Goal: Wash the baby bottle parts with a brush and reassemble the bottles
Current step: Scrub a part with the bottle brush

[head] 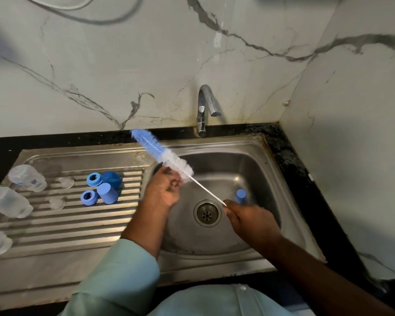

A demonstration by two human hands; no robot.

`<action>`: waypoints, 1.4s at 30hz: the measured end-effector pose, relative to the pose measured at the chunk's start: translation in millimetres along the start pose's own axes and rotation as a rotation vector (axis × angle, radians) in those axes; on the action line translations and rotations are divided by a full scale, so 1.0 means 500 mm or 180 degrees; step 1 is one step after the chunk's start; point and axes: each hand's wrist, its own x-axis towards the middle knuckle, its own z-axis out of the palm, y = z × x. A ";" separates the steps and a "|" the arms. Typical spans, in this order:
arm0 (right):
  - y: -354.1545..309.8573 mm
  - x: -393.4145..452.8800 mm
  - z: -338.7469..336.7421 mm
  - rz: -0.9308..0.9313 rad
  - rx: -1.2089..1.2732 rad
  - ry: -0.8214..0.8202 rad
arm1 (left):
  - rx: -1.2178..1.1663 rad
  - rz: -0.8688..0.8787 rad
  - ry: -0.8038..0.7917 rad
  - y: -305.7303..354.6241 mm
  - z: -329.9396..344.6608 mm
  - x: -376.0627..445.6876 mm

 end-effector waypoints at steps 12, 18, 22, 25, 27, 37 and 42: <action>0.053 -0.044 0.010 -0.0229 -0.0585 0.0779 | -0.0596 0.0179 0.0085 0.051 0.009 -0.019; 0.028 0.005 0.002 0.0075 -0.0263 0.0178 | -0.0260 -0.0019 0.0059 -0.007 0.028 -0.026; 0.073 -0.051 -0.008 0.0128 -0.0241 0.0404 | -0.0320 0.0218 0.0388 0.034 -0.014 -0.003; 0.070 -0.057 -0.006 0.0305 -0.0078 0.0350 | -0.0145 0.0257 0.0531 -0.011 -0.004 -0.012; 0.050 -0.044 -0.004 0.0543 0.0261 0.0065 | -0.0113 0.0358 0.0501 -0.040 0.017 -0.025; 0.005 -0.060 0.011 0.0711 0.0257 -0.0142 | 0.0157 0.0348 0.0266 -0.059 0.037 -0.045; 0.007 -0.082 0.008 0.0893 0.0029 -0.0109 | -0.0445 0.0444 0.0531 -0.055 0.049 -0.027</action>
